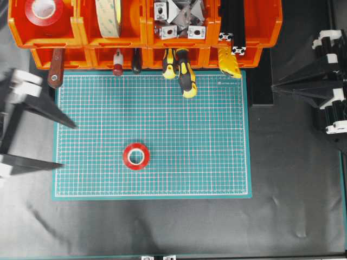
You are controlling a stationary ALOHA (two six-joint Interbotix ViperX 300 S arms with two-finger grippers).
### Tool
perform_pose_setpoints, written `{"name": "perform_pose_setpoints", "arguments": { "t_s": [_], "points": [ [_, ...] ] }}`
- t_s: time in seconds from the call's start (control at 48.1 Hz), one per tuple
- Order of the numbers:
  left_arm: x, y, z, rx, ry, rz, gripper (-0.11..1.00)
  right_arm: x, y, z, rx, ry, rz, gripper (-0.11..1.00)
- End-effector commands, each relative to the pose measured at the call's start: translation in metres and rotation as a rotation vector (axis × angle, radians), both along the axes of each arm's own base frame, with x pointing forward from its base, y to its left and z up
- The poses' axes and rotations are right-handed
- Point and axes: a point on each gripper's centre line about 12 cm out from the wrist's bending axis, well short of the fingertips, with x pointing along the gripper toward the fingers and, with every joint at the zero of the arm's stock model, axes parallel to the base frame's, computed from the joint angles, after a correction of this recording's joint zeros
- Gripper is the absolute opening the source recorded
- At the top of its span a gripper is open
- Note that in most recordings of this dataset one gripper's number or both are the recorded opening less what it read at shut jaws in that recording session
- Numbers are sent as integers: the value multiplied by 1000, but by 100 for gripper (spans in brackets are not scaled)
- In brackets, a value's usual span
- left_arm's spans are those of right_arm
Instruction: Pick vinyl tape from container rack with left arm.
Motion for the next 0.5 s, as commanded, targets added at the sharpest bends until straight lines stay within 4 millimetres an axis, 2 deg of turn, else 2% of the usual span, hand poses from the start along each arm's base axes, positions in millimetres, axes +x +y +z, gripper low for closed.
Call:
{"name": "perform_pose_setpoints", "arguments": {
  "t_s": [0.0, 0.312, 0.478],
  "points": [
    [-17, 6, 10, -20, -63, 2, 76, 2, 0, 13, 7, -35, -1, 1],
    [-76, 30, 14, -64, -199, 32, 73, -4, 0, 16, 8, -58, 0, 1],
    [-100, 41, 19, -89, -278, 59, 73, -4, 0, 14, 6, -53, 0, 1]
  ]
}}
